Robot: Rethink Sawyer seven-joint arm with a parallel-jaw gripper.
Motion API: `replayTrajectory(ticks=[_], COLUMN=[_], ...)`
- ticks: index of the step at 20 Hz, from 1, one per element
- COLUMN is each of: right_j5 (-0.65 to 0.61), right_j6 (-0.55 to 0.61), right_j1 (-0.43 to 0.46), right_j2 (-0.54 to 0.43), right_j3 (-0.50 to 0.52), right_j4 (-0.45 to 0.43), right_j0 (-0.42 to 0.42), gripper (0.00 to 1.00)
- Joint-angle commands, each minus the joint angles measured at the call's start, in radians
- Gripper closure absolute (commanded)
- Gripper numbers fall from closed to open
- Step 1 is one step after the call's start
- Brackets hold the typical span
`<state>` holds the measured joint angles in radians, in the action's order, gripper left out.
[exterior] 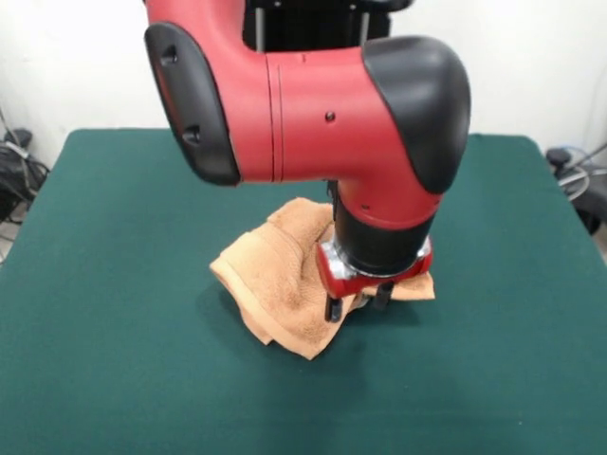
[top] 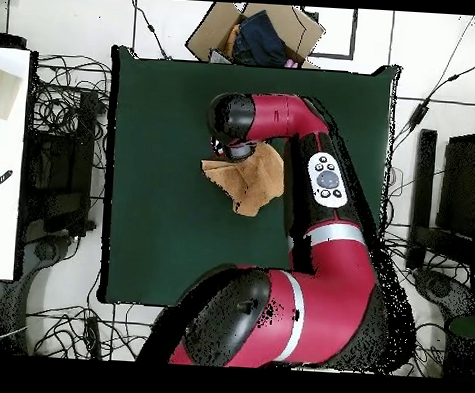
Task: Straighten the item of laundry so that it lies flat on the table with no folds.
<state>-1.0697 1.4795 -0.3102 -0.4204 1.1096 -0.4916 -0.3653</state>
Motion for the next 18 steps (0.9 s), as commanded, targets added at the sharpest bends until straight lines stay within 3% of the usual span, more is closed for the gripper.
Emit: replayTrajectory(ticks=[1, 18], right_j5=[0.047, 0.017], right_j6=[-0.169, -0.233], right_j1=[0.05, 0.076], right_j2=[-0.029, -0.041], right_j3=[-0.061, -0.16], right_j4=[-0.072, -0.108], right_j0=[0.004, 0.013], gripper=[0.0, 0.0])
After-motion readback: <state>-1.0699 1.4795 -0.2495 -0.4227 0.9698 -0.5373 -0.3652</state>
